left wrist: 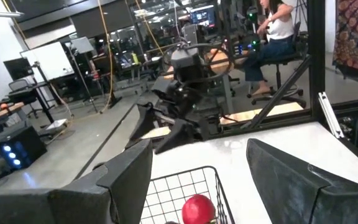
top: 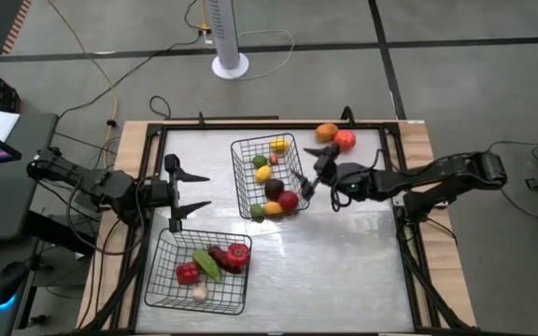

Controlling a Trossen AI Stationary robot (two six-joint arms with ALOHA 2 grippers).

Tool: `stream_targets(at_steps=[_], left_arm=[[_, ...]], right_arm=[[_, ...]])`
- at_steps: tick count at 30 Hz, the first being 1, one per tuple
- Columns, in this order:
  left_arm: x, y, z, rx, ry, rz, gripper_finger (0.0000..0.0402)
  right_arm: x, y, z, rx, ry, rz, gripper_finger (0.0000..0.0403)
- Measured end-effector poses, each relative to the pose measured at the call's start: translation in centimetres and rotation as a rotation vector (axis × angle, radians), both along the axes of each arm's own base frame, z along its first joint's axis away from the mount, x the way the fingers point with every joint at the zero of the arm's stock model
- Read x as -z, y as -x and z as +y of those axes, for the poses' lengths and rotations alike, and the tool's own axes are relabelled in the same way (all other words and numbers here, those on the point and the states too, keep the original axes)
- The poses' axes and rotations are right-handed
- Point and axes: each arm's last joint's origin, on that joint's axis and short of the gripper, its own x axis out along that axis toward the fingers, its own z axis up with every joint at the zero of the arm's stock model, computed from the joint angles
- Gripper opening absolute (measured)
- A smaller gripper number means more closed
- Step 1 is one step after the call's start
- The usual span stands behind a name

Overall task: Sort produce into baskets
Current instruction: Put the orange pumpkin into the bottom black wire basket

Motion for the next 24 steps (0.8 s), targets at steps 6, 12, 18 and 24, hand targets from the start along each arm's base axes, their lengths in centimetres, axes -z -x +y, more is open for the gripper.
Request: stream_targets(at_steps=[6,12,18,24], left_arm=[[0.0,0.0,0.0,0.0,0.003,-0.001,0.0249],[0.0,0.0,0.0,0.0,0.008,-0.002,0.0249],[0.0,0.0,0.0,0.0,0.008,-0.001,0.0249],[0.0,0.0,0.0,0.0,-0.009,0.004,0.0249]], right_arm=[[-0.4,1.8,-0.8,0.112,-0.028,0.063,0.0383],[2.2,3.8,-5.0,0.318,-0.109,0.176,0.0383],[5.6,6.7,-8.8,0.492,-0.18,0.191,0.0386],[7.0,8.2,-10.8,0.507,-0.221,0.244,0.0398]])
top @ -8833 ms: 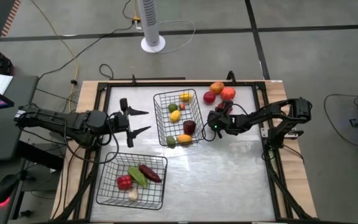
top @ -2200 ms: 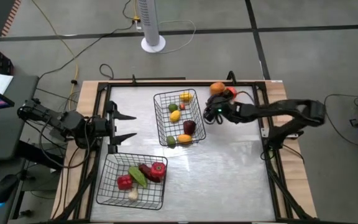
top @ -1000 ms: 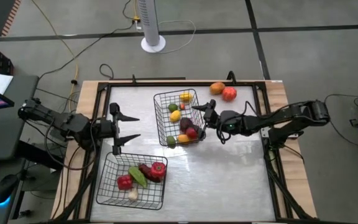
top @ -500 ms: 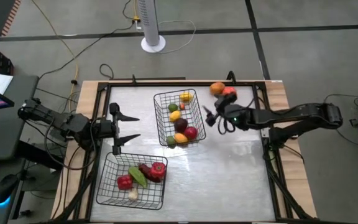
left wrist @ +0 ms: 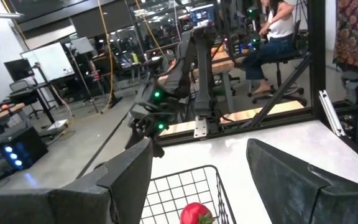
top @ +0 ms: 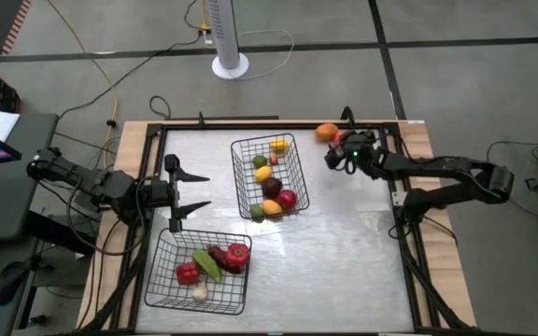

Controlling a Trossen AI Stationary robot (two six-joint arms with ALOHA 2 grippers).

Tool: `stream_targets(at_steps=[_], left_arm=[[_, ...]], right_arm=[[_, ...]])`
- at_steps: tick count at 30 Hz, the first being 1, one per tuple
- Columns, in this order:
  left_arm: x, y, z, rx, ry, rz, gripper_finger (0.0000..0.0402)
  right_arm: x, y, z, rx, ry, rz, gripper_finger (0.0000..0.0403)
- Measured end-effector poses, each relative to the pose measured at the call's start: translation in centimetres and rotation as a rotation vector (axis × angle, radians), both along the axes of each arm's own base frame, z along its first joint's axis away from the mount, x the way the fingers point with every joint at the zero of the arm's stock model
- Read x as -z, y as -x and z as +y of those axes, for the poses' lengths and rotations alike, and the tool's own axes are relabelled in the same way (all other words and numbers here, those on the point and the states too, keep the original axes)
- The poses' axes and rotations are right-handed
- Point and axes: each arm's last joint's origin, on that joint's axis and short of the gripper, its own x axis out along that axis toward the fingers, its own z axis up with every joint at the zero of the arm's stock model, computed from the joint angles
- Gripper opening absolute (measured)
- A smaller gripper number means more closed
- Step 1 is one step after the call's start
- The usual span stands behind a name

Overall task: Sort produce into baskets
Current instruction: Put the orange pumpkin into the bottom black wire basket

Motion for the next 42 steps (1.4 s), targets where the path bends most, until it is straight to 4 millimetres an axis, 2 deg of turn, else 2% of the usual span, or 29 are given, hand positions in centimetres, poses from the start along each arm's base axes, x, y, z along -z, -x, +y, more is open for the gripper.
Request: stream_targets(at_steps=[7,12,17,22,30,42], left_arm=[[0.0,0.0,0.0,-0.009,0.001,0.001,0.0249],[0.2,0.0,0.0,-0.009,-0.001,0.019,0.0249],[0.2,0.0,0.1,-0.023,-0.031,0.022,0.0249],[0.1,0.0,0.2,-0.052,-0.048,0.015,0.0249],[-0.2,0.0,0.2,-0.053,-0.093,-0.004,0.0249],[-0.5,0.0,0.2,-0.055,-0.191,-0.017,0.0249]], right_arm=[[2.0,1.1,-2.9,0.061,-0.084,0.046,0.0399],[4.0,1.2,-4.4,0.074,-0.134,0.075,0.0399],[4.9,0.5,-4.6,0.056,-0.11,0.098,0.0391],[4.9,0.3,-4.8,0.085,-0.136,0.06,0.0373],[4.4,-0.7,-4.3,0.118,-0.158,0.095,0.0309],[3.4,-3.2,-2.6,0.029,-0.18,0.063,0.0191]])
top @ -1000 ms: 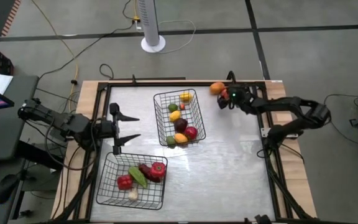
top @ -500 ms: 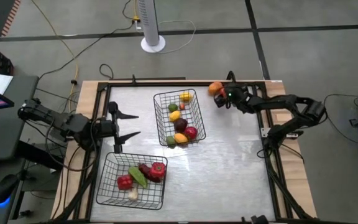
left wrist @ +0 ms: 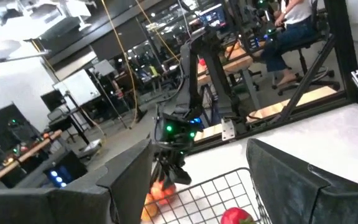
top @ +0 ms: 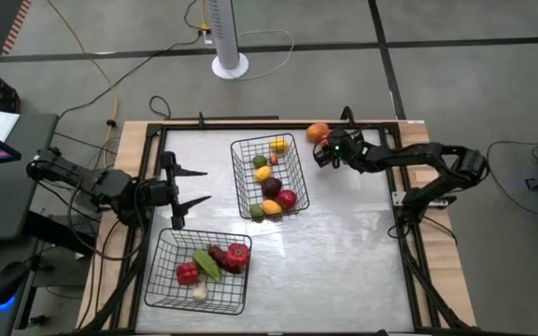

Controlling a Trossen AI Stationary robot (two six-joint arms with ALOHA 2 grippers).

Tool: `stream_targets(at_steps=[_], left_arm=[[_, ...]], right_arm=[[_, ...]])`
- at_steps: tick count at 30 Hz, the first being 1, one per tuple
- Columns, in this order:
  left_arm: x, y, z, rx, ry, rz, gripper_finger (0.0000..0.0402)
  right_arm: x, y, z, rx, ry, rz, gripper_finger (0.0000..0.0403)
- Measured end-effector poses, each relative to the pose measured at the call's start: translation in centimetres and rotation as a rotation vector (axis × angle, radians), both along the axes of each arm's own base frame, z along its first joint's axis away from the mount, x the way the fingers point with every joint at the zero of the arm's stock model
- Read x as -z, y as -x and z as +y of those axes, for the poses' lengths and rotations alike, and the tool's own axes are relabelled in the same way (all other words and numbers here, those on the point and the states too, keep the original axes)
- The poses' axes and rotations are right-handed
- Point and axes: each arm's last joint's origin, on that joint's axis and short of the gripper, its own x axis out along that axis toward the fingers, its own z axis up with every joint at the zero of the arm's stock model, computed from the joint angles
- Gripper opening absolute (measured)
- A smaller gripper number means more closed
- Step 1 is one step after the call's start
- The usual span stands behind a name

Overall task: Sort produce into baskets
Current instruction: Put the orange pumpkin into the bottom black wire basket

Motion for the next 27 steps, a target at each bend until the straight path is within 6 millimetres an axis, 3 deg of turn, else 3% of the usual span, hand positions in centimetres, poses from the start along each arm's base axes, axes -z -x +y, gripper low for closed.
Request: stream_targets(at_steps=[4,9,18,25,27], left_arm=[[-0.1,0.0,0.0,0.0,-0.005,-0.007,0.0249],[-0.1,0.0,0.0,-0.001,-0.015,-0.009,0.0249],[-0.1,0.0,0.0,-0.001,-0.014,-0.009,0.0249],[-0.3,0.0,0.0,0.0,-0.007,-0.023,0.0249],[-0.3,0.0,0.0,0.0,-0.008,-0.025,0.0249]], right_arm=[[-0.3,-0.9,1.0,-0.059,-0.024,0.013,0.0168],[-1.2,-1.5,2.4,-0.131,-0.049,0.02,0.0183],[-3.1,-0.8,3.9,-0.22,-0.008,0.075,0.0287],[-2.7,0.5,1.2,-0.128,-0.003,0.128,0.0384],[-2.2,0.9,0.3,-0.096,-0.019,0.139,0.0395]])
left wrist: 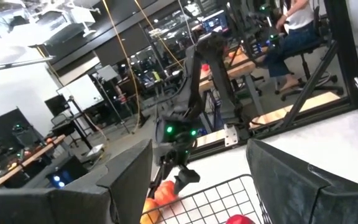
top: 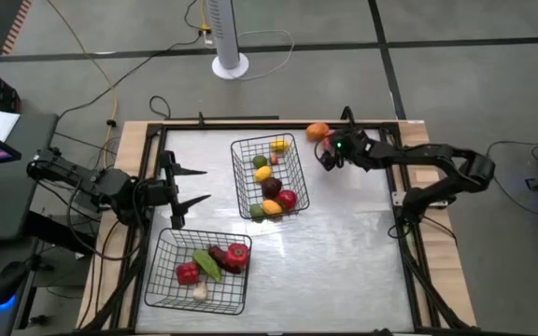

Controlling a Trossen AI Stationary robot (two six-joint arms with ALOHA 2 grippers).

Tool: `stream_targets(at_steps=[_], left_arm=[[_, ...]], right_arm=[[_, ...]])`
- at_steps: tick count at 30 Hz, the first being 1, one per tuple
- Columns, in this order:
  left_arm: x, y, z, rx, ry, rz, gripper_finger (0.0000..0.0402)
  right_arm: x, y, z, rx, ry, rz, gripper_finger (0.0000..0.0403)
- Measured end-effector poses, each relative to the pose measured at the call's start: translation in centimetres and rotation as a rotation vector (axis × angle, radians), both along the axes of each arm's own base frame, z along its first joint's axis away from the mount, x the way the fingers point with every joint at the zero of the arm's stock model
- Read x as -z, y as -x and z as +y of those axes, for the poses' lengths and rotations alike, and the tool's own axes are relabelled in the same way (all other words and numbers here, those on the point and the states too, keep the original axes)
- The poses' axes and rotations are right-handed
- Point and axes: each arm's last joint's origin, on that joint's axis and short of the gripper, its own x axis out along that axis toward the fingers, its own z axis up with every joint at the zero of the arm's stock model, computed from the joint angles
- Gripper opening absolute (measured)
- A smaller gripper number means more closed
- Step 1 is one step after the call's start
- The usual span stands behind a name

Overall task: Sort produce into baskets
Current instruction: Put the orange pumpkin into the bottom black wire basket

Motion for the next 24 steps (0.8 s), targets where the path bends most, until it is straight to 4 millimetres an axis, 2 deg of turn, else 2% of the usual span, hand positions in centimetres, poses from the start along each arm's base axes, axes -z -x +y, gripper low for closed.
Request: stream_targets(at_steps=[8,12,19,24], left_arm=[[0.0,-0.1,0.3,-0.021,-0.015,0.003,0.0249],[0.0,-0.2,0.6,-0.04,-0.015,0.007,0.0249],[0.0,-0.2,0.9,-0.061,-0.005,0.005,0.0249],[0.0,-0.2,0.9,-0.06,0.004,0.004,0.0249]], right_arm=[[3.9,0.1,-1.8,0.015,-0.106,0.095,0.0386],[5.0,-0.4,-2.2,-0.006,-0.104,0.119,0.0381],[4.7,-1.2,-1.8,-0.076,-0.015,0.155,0.0355],[4.2,-1.6,-1.7,-0.192,0.008,0.145,0.0355]])
